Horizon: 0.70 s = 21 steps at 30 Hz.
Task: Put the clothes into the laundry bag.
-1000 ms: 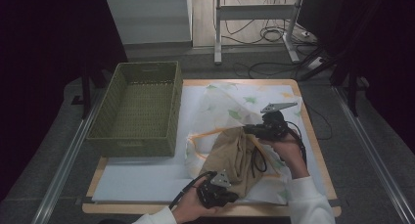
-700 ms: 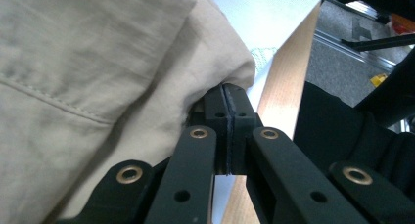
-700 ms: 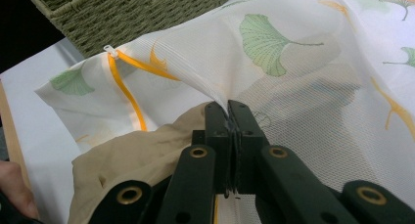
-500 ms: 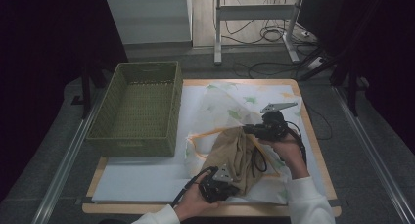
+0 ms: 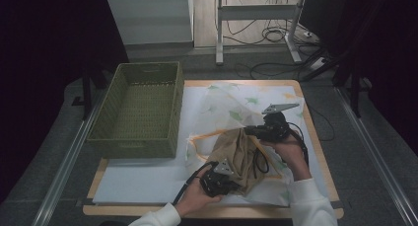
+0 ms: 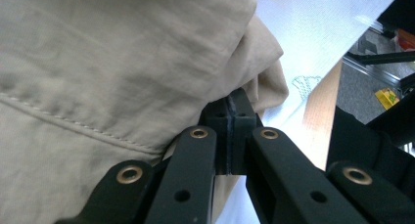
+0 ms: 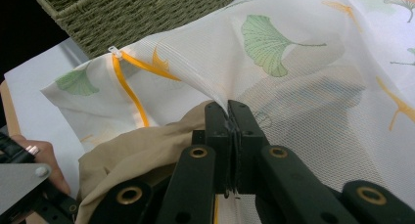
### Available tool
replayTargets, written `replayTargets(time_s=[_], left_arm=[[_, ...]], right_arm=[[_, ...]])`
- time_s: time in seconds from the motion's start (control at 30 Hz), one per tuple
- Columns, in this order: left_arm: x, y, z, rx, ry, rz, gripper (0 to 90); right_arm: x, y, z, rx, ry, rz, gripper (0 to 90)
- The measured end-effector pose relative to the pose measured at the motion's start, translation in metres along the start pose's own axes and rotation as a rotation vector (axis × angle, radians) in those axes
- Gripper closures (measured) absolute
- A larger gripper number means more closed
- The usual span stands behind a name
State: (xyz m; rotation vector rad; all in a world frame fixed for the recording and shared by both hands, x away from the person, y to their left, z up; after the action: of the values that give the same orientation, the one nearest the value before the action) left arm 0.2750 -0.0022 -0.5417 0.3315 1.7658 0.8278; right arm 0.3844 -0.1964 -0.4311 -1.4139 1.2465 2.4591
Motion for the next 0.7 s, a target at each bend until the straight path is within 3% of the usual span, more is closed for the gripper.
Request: replayTargets(time_s=[0.27, 0.7], left_arm=[[-0.004, -0.001, 0.005, -0.007, -0.011, 0.011, 90.0], [-0.011, -0.003, 0.018, -0.016, 0.005, -0.001, 90.0]], right_arm=[[0.000, -0.001, 0.000, 0.000, 0.000, 0.000, 86.3], [0.000, 0.000, 0.000, 0.001, -0.001, 0.000, 86.3]])
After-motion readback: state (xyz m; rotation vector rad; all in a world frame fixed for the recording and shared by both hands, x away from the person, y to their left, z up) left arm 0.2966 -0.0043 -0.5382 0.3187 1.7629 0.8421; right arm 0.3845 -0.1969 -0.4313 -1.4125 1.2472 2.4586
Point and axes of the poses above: each handheld gripper's, and its own axes: y roughly backward along the jaws, x roughly out of its underside, z roughly to its left, the point moved 1 cm from there along -y, roughly forward along the jaws, and after that the axes turned 6 degrees about -y, right-handed, at the moved point
